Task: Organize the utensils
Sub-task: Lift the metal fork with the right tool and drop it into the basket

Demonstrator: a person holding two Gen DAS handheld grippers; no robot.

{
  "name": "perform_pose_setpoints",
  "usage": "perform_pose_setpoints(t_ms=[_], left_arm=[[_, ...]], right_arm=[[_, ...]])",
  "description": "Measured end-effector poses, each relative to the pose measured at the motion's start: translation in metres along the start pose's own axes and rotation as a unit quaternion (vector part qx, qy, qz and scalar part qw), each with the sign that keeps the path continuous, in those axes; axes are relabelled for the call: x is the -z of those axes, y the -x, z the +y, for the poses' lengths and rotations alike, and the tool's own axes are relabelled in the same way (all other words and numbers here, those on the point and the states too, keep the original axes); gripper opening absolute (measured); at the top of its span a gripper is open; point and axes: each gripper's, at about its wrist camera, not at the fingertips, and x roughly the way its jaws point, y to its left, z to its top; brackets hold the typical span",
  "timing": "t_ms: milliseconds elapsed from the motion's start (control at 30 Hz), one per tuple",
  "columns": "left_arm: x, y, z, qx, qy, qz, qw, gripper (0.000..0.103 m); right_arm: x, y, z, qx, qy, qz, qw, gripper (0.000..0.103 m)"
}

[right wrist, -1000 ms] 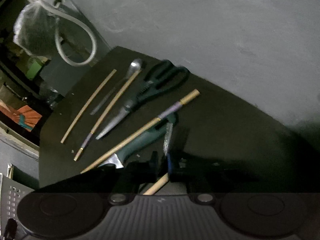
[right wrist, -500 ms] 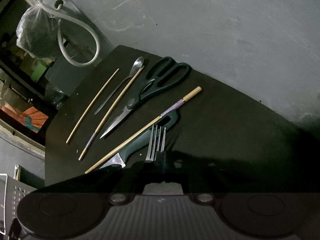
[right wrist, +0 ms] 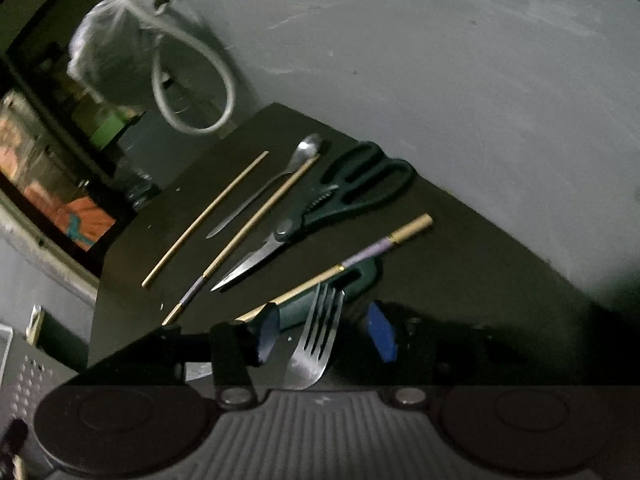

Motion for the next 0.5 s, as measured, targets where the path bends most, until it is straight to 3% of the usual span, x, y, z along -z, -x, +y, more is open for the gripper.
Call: perform_pose_setpoints(t_ms=[100,200,267,333,500], left_arm=[[0.0002,0.0004,-0.0005,0.0,0.0,0.0,1.0,0.086],[0.0001,0.0002,-0.0005,0.0,0.0,0.0,1.0,0.086],[0.0001,0.0001,-0.0006,0.0,0.0,0.0,1.0,0.086],[-0.0001,-0.0004,0.0,0.0,0.0,0.0,1.0,0.086],[0.0,-0.0001,-0.0008,0.0,0.0,0.0,1.0,0.086]], right_arm=[[-0.0008,-0.0038,0.0025,-0.005,0.032,-0.004,0.999,0.044],[0.0002,-0.0062,0.0052,-0.005,0.06,-0.001,0.998,0.024],[0.0007,-0.0055,0.0043,-0.014,0.062,0.001,0.998,0.019],[0.0019,-0.0058,0.0031,-0.024,0.055,0.003,0.998,0.008],[0.0016,-0.0053,0.0014,-0.052,0.029,0.01,0.998,0.002]])
